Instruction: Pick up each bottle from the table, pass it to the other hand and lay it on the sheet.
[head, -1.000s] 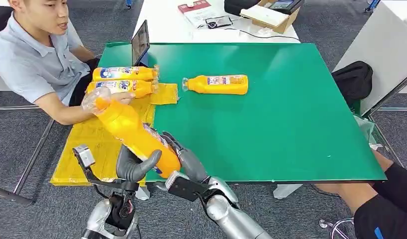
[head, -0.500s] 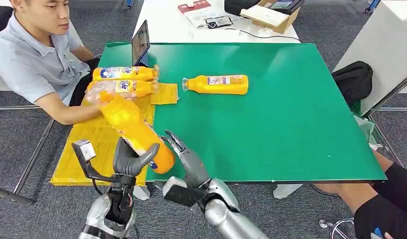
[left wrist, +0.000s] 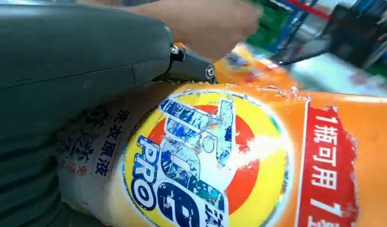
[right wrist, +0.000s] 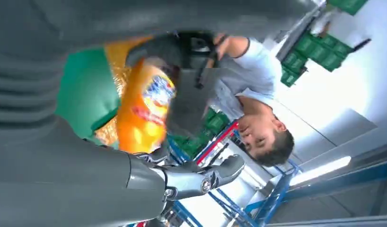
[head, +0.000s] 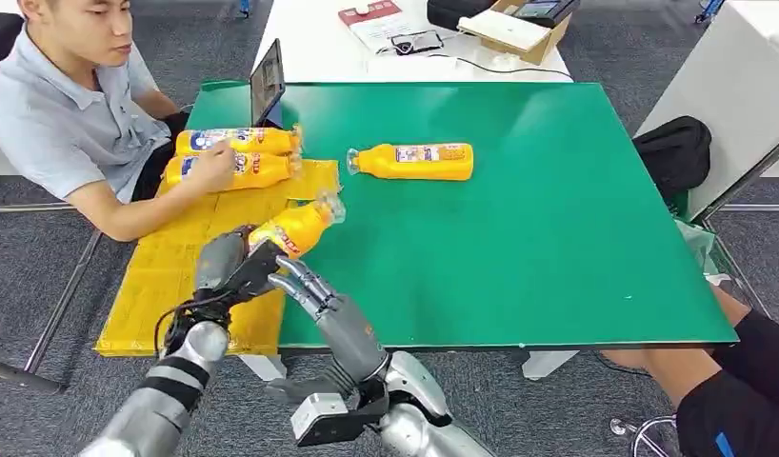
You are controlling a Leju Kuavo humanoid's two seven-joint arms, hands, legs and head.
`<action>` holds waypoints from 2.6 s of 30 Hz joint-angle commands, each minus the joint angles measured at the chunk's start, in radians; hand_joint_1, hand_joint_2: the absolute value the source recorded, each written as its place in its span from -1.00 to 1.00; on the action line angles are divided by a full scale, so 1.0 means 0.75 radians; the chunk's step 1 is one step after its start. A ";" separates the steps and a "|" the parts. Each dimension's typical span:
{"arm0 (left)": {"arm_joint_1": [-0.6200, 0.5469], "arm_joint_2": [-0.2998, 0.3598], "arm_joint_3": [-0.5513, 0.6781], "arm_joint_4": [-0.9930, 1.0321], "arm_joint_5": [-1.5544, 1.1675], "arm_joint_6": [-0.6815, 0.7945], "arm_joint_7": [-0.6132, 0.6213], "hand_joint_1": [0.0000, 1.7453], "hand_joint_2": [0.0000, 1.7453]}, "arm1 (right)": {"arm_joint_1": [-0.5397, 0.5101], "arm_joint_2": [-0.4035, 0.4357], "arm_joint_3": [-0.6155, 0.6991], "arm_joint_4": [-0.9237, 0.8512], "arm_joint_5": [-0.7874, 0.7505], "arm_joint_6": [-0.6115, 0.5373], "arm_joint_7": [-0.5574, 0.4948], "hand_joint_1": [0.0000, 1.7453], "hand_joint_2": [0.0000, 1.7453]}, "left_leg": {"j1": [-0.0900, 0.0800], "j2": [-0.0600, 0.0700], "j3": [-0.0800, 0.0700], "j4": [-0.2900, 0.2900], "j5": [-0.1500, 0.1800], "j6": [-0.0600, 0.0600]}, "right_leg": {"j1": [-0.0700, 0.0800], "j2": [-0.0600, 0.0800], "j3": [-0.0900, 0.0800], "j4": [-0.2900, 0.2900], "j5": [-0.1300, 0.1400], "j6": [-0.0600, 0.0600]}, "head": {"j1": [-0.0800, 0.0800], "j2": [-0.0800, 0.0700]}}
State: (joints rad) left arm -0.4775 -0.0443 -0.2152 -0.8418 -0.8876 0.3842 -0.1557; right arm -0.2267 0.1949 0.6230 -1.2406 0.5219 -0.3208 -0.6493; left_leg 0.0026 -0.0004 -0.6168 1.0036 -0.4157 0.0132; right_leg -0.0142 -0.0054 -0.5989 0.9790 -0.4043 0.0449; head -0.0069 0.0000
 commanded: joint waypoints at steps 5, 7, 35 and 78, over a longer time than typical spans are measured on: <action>-0.277 0.117 -0.016 0.584 -0.174 -0.202 0.111 1.00 1.00 | -0.022 -0.047 0.037 -0.003 -0.005 0.036 -0.009 -1.00 -1.00 | 0.001 0.000 0.006 -0.001 -0.002 -0.001 | 0.001 0.002 0.006 -0.001 -0.001 -0.002 | 0.000 0.000; -0.298 0.139 -0.042 0.631 -0.231 -0.245 0.140 0.66 1.00 | -0.028 -0.045 0.038 0.009 -0.006 0.044 -0.011 -1.00 -1.00 | 0.001 0.001 0.006 -0.001 -0.002 -0.001 | 0.001 0.004 0.007 -0.001 -0.001 -0.002 | 0.000 0.000; 0.179 -0.097 0.310 -0.310 1.107 -0.890 -0.454 -1.00 1.00 | -0.078 -0.062 0.065 0.140 -0.071 0.034 -0.065 -1.00 -1.00 | 0.000 0.001 0.007 -0.001 -0.001 -0.003 | 0.000 0.004 0.006 0.000 0.001 -0.005 | 0.000 0.000; 0.453 -0.177 0.172 -0.771 1.139 -0.095 -0.332 -1.00 1.00 | -0.312 -0.324 -0.583 0.711 0.499 -0.108 0.276 -1.00 1.00 | -0.001 0.001 0.006 0.000 -0.003 -0.003 | -0.001 0.005 0.005 -0.001 0.001 -0.006 | -0.001 0.000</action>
State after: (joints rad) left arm -0.0775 -0.1865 -0.0443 -1.5175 -0.0279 0.2785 -0.4226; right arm -0.3315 -0.0946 0.1789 -0.9750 0.8892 -0.4490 -0.4471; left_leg 0.0013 -0.0009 -0.6167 1.0040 -0.4170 0.0125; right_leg -0.0154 -0.0026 -0.5989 0.9786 -0.4028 0.0429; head -0.0073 0.0000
